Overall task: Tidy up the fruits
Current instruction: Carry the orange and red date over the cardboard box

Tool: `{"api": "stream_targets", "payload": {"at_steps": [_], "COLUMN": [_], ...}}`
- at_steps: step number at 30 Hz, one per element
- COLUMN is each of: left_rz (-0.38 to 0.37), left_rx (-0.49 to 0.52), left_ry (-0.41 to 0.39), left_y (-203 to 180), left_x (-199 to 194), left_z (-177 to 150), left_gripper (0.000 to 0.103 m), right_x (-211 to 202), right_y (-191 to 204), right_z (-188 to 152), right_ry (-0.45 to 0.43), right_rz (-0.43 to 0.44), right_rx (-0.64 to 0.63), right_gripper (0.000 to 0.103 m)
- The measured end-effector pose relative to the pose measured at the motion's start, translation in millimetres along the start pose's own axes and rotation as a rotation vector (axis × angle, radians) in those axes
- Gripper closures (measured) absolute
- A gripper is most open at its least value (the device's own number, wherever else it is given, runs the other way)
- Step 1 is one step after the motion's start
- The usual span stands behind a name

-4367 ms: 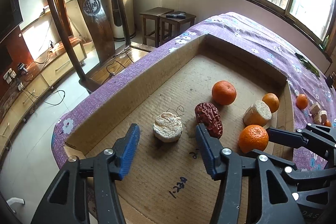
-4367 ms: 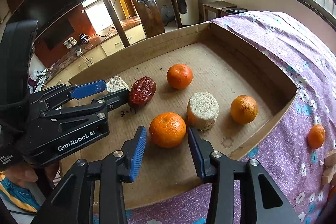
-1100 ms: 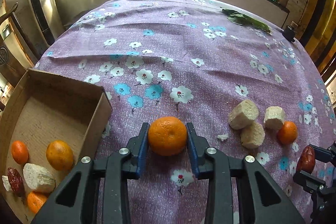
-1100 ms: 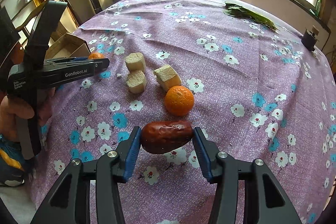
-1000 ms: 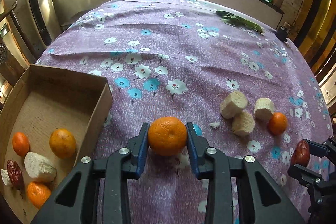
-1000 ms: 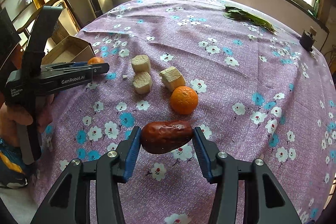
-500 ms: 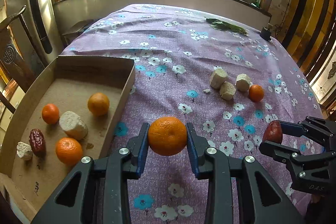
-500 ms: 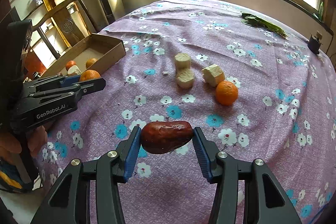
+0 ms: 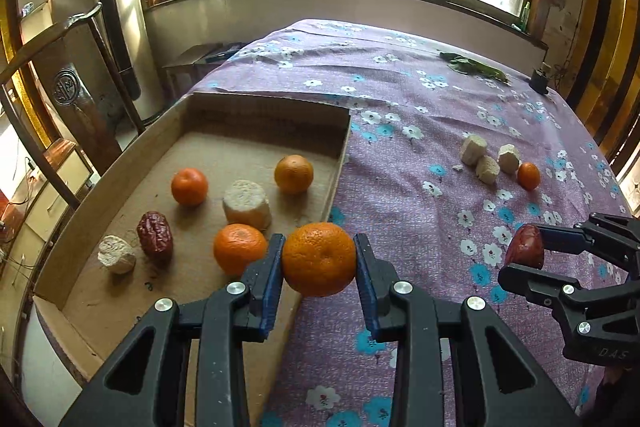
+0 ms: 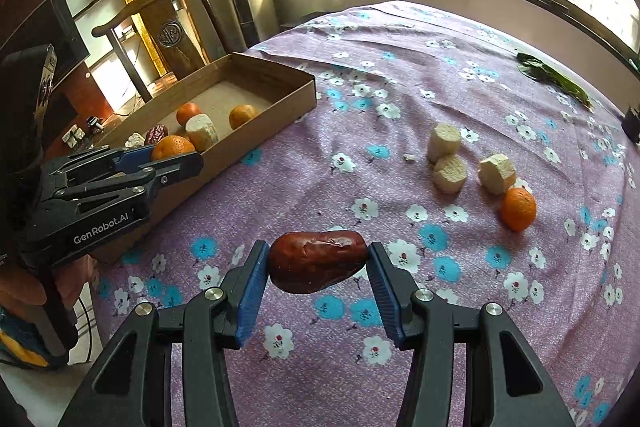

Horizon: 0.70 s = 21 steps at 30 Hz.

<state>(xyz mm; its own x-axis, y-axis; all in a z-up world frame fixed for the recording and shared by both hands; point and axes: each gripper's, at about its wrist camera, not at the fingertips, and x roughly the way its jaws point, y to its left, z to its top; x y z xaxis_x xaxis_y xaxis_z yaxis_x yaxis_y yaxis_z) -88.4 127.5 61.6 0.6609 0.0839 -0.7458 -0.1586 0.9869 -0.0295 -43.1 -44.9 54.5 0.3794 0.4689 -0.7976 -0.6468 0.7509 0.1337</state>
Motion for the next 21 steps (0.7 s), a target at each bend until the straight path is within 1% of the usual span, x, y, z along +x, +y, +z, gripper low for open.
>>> {"api": "stream_targets", "payload": {"at_steps": [7,21], "left_rz": [0.030,0.098], "left_rx": [-0.031,-0.099], "left_ry": [-0.010,-0.027], "left_y": [21,67], "left_x": [-6,-24], "left_z": [-3,-13], "left_gripper": [0.070,0.070], "right_x": [9,25], "right_y": [22,71], "right_z": [9,32], "right_ry": [0.006,0.008], "right_rz": [0.020,0.073], "right_rx": [-0.036,-0.150], "right_gripper": [0.049,0.049]}}
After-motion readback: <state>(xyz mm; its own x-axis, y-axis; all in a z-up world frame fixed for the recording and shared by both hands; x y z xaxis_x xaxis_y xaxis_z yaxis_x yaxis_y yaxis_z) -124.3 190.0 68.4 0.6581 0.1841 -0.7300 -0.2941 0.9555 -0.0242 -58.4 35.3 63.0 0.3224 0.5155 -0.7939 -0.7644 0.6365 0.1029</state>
